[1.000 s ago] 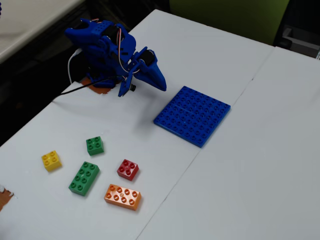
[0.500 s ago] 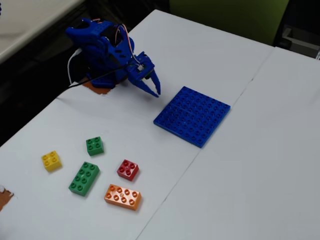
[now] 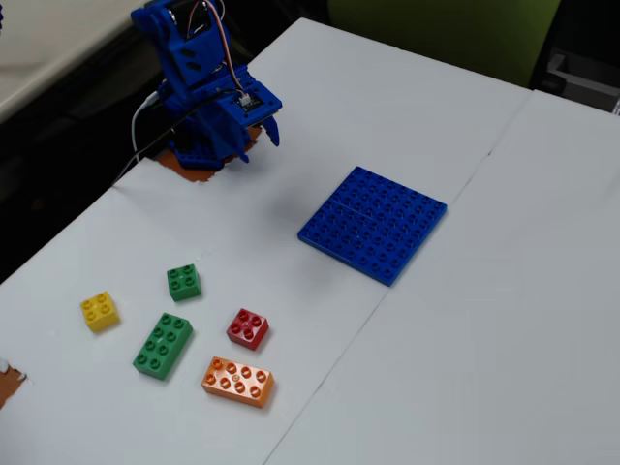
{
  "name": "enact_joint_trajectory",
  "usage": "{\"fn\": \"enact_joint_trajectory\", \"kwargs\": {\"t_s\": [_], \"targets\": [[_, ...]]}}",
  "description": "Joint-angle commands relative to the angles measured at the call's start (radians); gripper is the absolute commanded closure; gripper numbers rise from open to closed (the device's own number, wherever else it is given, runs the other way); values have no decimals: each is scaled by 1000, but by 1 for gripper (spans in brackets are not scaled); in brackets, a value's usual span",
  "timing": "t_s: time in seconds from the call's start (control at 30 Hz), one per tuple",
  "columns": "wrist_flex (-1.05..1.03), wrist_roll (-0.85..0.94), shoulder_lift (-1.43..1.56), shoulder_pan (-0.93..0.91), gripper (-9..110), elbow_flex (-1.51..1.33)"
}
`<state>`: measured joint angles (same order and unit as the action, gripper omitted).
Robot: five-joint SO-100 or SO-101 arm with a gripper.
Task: Pick up the 2x2 green block and go up the 8x8 blue block.
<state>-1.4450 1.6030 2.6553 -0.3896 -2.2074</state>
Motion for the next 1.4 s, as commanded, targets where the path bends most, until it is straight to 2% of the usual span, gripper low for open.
{"fn": "enact_joint_trajectory", "kwargs": {"t_s": [0.0, 0.17, 0.3, 0.5, 0.73, 1.37], "targets": [[-14, 163, -235, -164, 76, 192], [-48, 367, -621, -350, 74, 454], [-52, 374, -828, -443, 67, 647], [0, 383, -1014, -540, 63, 736], [123, 417, -1213, -586, 63, 818], [114, 552, -1539, -666, 63, 1057]]}}
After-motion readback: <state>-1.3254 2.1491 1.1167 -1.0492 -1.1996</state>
